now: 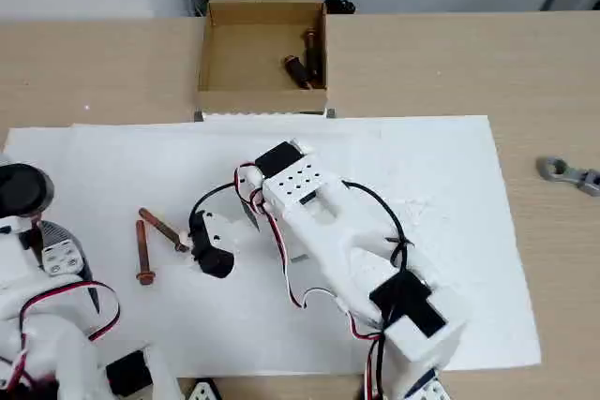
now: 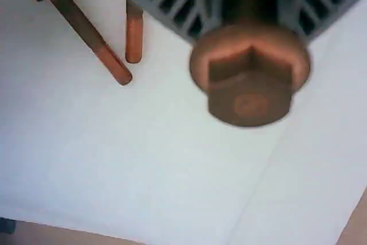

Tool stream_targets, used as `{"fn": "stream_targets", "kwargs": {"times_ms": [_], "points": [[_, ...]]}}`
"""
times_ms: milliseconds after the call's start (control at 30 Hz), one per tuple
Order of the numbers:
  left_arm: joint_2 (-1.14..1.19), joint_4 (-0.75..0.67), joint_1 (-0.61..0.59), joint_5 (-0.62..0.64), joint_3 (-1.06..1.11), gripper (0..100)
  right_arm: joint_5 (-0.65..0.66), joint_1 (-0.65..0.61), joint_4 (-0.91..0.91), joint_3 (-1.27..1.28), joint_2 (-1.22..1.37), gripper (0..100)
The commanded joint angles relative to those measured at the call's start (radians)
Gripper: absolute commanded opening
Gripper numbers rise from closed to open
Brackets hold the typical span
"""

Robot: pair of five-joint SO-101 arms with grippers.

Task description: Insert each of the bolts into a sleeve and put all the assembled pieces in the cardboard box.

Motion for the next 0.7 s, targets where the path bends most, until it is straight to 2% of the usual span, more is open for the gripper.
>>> {"fn": "stream_targets", "kwargs": {"times_ms": [0,333,533,667], "points": [[0.002,0.015,-0.005,-0.008,0.001,0,0.011,0.035,-0.002,-0.009,0.008,18.0],[0.002,0.015,-0.003,-0.008,0.002,0,0.005,0.087,-0.008,-0.003,0.013,18.0],[0.002,0.015,-0.003,-0.008,0.002,0,-0.081,0.079,-0.156,0.078,0.012,18.0],[0.002,0.015,-0.003,-0.008,0.002,0,-0.112,0.067,-0.193,0.109,0.005,18.0]]}}
